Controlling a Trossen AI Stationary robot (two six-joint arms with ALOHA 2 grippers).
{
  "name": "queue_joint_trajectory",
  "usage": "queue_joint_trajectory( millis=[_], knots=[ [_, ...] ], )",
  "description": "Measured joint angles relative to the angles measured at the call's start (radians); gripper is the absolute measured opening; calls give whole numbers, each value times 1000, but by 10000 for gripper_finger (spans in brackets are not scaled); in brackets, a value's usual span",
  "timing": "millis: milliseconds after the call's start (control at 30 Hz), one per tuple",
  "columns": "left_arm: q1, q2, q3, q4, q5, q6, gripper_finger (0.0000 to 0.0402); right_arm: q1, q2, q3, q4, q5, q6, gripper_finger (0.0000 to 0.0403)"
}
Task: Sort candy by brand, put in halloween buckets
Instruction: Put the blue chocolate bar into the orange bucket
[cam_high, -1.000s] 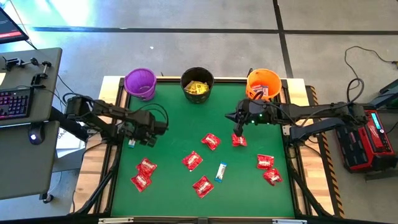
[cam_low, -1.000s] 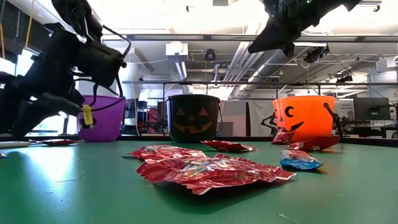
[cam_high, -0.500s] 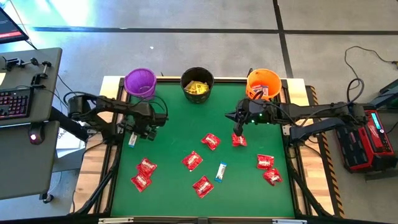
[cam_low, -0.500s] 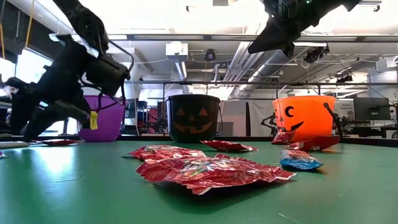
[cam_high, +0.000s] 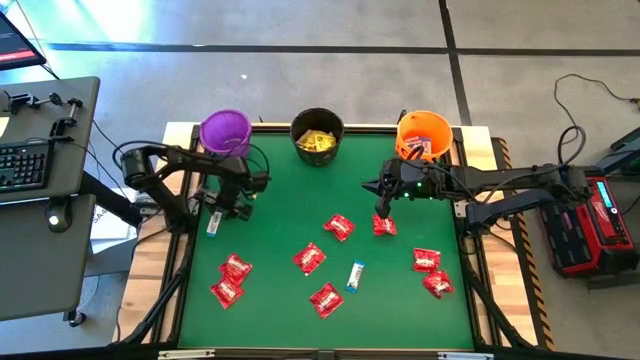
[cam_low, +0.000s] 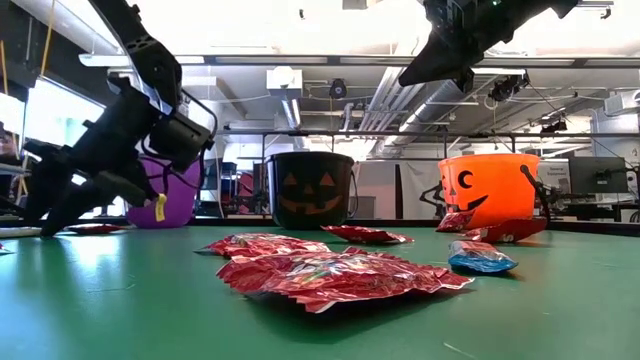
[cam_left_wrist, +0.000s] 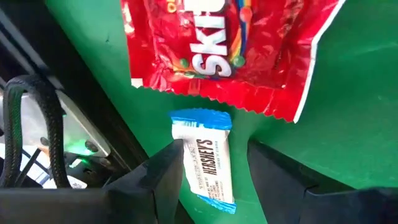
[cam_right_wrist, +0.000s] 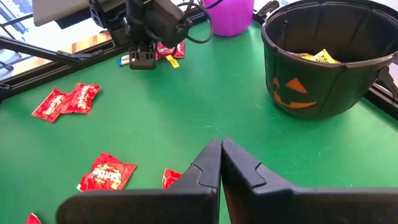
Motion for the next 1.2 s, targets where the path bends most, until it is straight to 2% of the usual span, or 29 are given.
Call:
queue_joint_trajectory(
  millis=[167, 600, 933, 1200],
  knots=[
    [10, 1, -1, 10, 10, 52, 138, 0, 0, 0, 0, 0, 1, 0],
    [-36, -31, 1, 25, 27, 156, 12, 0, 0, 0, -1, 0, -2, 0],
    [-76, -175, 38, 143, 56, 140, 1, -2, 0, 0, -1, 0, -33, 0],
    [-140, -247, 124, 225, 63, 131, 1, -2, 0, 0, -1, 0, -28, 0]
  ],
)
